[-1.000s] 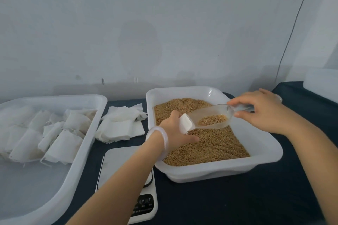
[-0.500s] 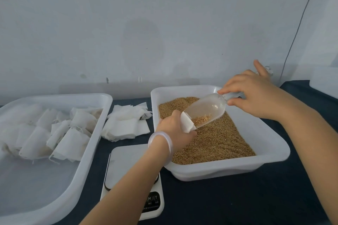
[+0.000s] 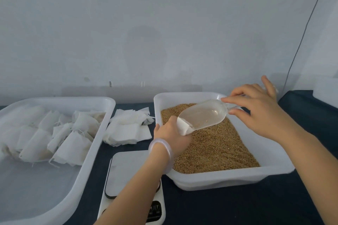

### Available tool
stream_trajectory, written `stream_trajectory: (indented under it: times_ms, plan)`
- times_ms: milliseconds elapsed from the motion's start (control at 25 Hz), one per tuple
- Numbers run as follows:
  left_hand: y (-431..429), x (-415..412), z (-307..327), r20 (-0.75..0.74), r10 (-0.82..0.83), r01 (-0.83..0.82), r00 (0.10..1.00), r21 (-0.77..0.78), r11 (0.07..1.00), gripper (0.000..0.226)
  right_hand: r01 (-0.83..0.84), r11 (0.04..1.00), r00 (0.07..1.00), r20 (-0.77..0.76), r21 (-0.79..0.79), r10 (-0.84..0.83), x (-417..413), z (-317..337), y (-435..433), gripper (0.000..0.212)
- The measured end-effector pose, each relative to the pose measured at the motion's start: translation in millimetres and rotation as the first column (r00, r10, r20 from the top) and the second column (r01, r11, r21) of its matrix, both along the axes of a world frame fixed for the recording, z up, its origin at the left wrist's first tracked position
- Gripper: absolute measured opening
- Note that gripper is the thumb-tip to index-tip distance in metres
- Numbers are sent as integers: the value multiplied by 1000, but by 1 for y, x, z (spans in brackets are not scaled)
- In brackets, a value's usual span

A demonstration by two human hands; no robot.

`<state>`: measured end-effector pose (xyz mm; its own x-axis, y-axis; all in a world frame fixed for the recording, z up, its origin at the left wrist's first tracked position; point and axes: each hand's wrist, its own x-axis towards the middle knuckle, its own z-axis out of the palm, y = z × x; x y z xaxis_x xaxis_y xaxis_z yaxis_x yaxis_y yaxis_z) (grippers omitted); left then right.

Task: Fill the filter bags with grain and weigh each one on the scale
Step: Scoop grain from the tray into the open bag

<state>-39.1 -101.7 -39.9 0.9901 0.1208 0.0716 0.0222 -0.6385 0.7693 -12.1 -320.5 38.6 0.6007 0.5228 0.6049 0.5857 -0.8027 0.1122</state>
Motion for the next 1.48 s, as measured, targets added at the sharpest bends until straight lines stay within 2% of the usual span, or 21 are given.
stream_trajectory:
  times_ms: [200,280,360,560,760,920,1040,1160,1280,1400,1480]
  plan:
    - [2,-4,2,-22,61,-64,998,-187,980,31,144,988,975,-180,60,-132,14,-14,-28,32]
    - [3,-4,1,-28,74,-78,997,-212,974,33,216,973,941,-247,-84,-230,18,-29,-29,32]
    - [3,-3,1,-26,77,-81,997,-222,972,32,215,952,917,-290,-218,-274,21,-48,-21,35]
    - [2,-2,2,-19,82,-84,996,-195,977,32,126,947,923,-316,-294,-221,23,-82,13,41]
    - [1,-5,2,-11,68,-69,998,-193,979,34,92,974,862,-473,-206,-182,25,-94,17,34]
    - [1,-5,2,-8,70,-70,997,-207,976,31,138,990,834,-539,-8,-121,20,-87,-5,28]
    - [1,-4,-1,-5,51,-51,999,-182,982,32,207,973,859,-496,101,-131,14,-75,-25,28]
    - [1,2,-4,-20,37,-39,999,-66,997,28,273,956,880,-429,106,-204,14,-54,-38,29]
    - [0,3,-2,-18,25,-25,1000,30,999,27,235,965,915,-361,116,-179,15,-31,-37,26]
    - [-1,1,1,-26,24,-22,999,46,999,27,198,974,947,-279,108,-162,12,-14,-27,26]
    - [-1,0,2,-34,20,-18,999,60,998,26,205,978,959,-210,47,-191,11,-5,-18,29]
